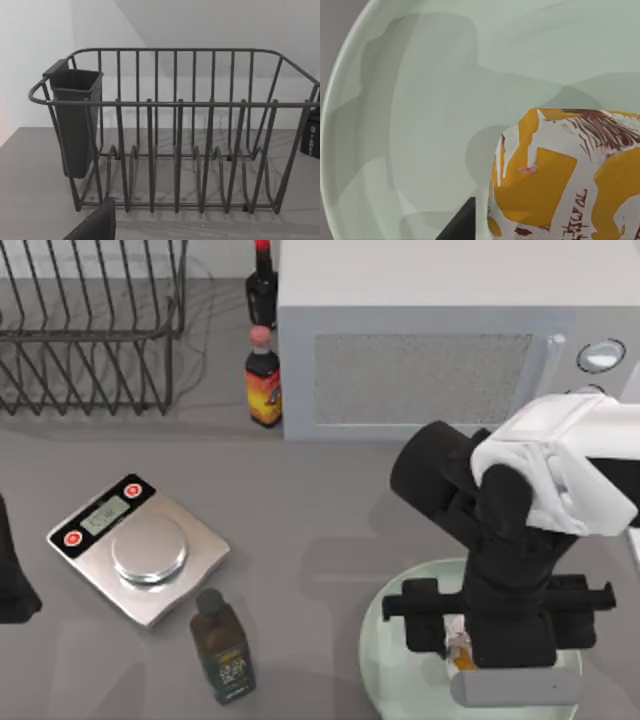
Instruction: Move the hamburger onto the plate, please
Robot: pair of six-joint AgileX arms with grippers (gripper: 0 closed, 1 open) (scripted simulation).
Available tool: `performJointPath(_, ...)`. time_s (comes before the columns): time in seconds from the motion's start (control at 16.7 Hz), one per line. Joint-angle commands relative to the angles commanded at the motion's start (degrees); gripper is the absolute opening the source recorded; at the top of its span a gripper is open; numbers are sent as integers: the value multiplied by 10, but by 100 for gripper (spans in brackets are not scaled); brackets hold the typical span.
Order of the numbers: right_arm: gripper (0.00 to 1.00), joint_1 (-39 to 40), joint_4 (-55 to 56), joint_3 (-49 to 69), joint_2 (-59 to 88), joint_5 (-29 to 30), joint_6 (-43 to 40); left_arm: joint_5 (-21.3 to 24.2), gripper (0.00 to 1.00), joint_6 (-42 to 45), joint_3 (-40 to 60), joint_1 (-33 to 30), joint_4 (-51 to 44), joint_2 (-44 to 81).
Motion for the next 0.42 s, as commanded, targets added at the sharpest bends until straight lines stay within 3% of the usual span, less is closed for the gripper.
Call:
performJointPath(0.12,100,0,0,0,0,0,0,0,100,0,0,0,0,0)
performJointPath(0.42,100,0,0,0,0,0,0,0,100,0,0,0,0,0)
